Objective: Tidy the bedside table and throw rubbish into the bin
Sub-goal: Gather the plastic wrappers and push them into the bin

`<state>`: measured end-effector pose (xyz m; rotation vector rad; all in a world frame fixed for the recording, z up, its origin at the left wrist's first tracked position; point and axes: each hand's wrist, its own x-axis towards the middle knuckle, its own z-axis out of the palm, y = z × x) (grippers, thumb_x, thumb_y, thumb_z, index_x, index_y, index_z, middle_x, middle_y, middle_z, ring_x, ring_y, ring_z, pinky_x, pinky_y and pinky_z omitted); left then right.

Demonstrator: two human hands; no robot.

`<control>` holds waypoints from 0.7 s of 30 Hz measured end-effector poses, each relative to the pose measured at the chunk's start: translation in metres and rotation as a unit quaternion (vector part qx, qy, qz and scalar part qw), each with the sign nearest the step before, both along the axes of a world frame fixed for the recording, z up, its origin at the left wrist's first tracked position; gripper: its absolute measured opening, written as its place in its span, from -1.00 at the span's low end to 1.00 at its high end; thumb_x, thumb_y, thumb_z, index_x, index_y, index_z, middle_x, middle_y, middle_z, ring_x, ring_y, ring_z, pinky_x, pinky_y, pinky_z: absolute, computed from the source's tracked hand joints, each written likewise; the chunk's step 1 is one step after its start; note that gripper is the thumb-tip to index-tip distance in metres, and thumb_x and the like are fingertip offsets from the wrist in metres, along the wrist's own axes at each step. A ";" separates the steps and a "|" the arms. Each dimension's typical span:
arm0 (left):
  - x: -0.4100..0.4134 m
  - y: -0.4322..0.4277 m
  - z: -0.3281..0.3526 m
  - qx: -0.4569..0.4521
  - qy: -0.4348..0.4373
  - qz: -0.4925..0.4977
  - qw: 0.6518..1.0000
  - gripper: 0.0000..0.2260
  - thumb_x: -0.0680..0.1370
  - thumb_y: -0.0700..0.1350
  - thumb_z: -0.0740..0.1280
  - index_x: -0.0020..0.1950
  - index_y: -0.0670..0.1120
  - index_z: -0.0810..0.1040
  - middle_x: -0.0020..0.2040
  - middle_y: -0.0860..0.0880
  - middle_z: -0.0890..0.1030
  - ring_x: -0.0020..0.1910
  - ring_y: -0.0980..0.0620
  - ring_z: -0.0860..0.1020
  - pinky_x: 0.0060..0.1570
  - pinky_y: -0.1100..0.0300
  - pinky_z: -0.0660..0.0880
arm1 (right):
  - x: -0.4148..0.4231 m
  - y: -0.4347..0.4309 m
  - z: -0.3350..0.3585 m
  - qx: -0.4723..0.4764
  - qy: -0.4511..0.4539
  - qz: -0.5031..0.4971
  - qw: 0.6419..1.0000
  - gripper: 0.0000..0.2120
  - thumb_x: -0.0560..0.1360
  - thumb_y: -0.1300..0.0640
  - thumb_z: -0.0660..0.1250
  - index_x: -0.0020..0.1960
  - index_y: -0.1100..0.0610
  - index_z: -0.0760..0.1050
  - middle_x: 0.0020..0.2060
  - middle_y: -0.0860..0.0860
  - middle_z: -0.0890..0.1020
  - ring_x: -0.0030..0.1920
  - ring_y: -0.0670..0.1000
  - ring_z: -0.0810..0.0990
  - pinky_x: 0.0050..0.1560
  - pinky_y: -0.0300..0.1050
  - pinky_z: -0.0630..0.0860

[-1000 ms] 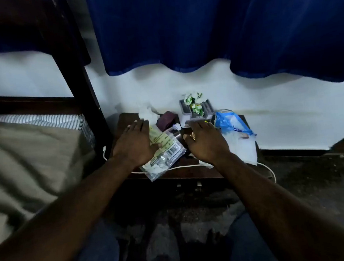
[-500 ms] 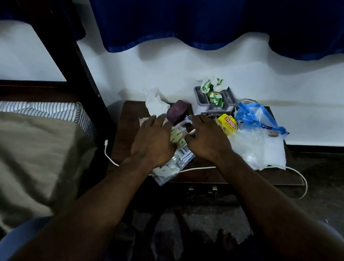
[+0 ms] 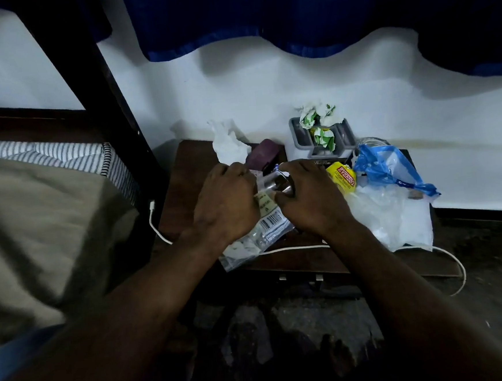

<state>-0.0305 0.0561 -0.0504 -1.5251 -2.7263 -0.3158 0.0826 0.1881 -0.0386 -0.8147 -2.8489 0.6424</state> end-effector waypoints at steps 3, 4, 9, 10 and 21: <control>0.000 -0.001 0.017 0.053 -0.041 0.039 0.997 -0.77 0.37 -0.01 0.25 -0.15 -0.07 0.64 -0.18 -0.09 0.67 -0.14 -0.15 0.60 -0.10 0.02 0.54 | -0.001 0.004 0.004 -0.033 0.017 -0.003 0.999 -0.52 0.49 0.00 0.44 0.38 0.05 0.51 0.31 0.07 0.57 0.28 0.14 0.56 0.25 -0.01 0.50; 0.000 -0.002 0.022 0.085 -0.056 0.056 0.993 -0.83 0.39 -0.03 0.30 -0.14 -0.07 0.62 -0.24 -0.08 0.66 -0.17 -0.16 0.61 -0.18 0.06 0.52 | -0.001 0.006 0.006 -0.047 0.025 -0.004 0.999 -0.53 0.51 -0.03 0.44 0.38 0.04 0.52 0.30 0.05 0.58 0.26 0.12 0.57 0.22 -0.05 0.50; -0.006 -0.004 0.042 0.221 -0.050 0.086 0.970 -0.90 0.56 -0.13 0.31 0.05 -0.08 0.48 -0.27 -0.02 0.52 -0.16 -0.22 0.57 -0.24 -0.01 0.49 | -0.001 0.002 0.020 -0.160 0.080 -0.002 0.984 -0.47 0.55 -0.15 0.44 0.46 -0.03 0.44 0.27 -0.18 0.60 0.13 -0.29 0.57 0.10 -0.36 0.45; -0.007 -0.003 0.042 0.240 -0.060 0.093 0.964 -0.90 0.58 -0.15 0.32 0.07 -0.09 0.47 -0.27 0.00 0.51 -0.18 -0.19 0.57 -0.27 0.02 0.44 | -0.001 0.000 0.022 -0.178 0.089 0.002 0.980 -0.45 0.55 -0.17 0.44 0.47 -0.06 0.41 0.20 -0.26 0.58 0.04 -0.41 0.53 0.02 -0.48 0.43; -0.003 0.019 0.037 0.421 -0.272 0.202 0.841 -0.92 0.62 -0.21 0.34 0.01 -0.12 0.44 -0.26 0.02 0.50 -0.32 0.24 0.44 -0.27 0.27 0.40 | -0.008 -0.009 0.007 -0.251 0.127 -0.067 0.957 -0.09 0.42 -0.43 0.39 0.62 -0.11 0.15 0.42 -0.12 0.55 0.34 -0.03 0.58 0.39 0.01 0.49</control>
